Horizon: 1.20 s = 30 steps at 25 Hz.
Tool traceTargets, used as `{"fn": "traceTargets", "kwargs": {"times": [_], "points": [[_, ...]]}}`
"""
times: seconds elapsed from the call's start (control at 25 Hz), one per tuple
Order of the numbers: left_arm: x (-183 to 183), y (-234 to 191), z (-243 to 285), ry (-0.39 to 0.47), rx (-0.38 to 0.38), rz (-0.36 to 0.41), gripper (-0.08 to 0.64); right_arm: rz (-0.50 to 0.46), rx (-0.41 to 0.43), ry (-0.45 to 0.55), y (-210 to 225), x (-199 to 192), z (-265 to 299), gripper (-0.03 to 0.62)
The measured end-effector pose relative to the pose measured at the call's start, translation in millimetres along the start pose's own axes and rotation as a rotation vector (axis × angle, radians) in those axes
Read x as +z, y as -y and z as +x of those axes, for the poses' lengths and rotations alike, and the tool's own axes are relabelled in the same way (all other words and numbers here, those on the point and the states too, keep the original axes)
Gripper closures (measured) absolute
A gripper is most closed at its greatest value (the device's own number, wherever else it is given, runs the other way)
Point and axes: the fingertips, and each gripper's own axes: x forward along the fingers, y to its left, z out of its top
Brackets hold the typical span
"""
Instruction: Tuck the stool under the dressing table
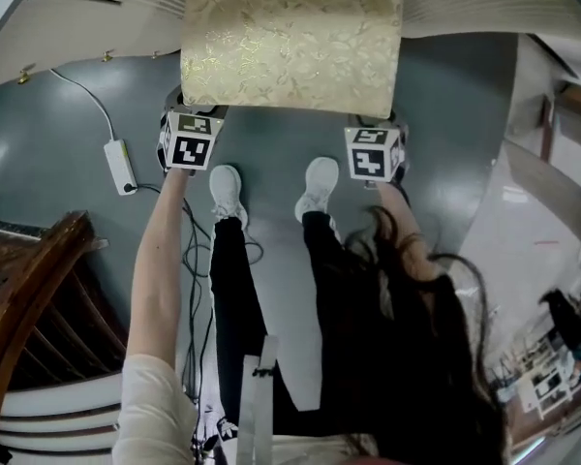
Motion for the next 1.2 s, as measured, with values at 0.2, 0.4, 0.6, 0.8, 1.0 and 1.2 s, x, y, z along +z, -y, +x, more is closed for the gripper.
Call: {"fn": "traceTargets", "kwargs": {"times": [0.2, 0.4, 0.6, 0.8, 1.0, 1.2], "points": [[38.0, -28.3, 8.8, 0.079, 0.023, 0.011, 0.244, -0.011, 0.000, 0.043, 13.9, 44.0, 15.7, 0.333], [46.7, -36.4, 18.8, 0.122, 0.033, 0.066, 0.244, 0.016, -0.010, 0.078, 6.7, 38.8, 14.6, 0.336], [68.0, -68.0, 30.0, 0.105, 0.047, 0.097, 0.244, 0.062, -0.054, 0.090, -2.1, 61.0, 14.6, 0.336], [78.1, -102.3, 40.7, 0.071, 0.060, 0.126, 0.242, 0.109, -0.066, 0.092, -21.6, 79.8, 25.1, 0.336], [82.8, -101.1, 39.9, 0.123, 0.065, 0.130, 0.242, 0.073, -0.081, 0.071, -18.3, 80.4, 23.4, 0.337], [88.2, -102.4, 38.5, 0.163, 0.097, 0.083, 0.242, 0.023, -0.081, 0.071, -2.8, 99.2, 32.3, 0.339]]}}
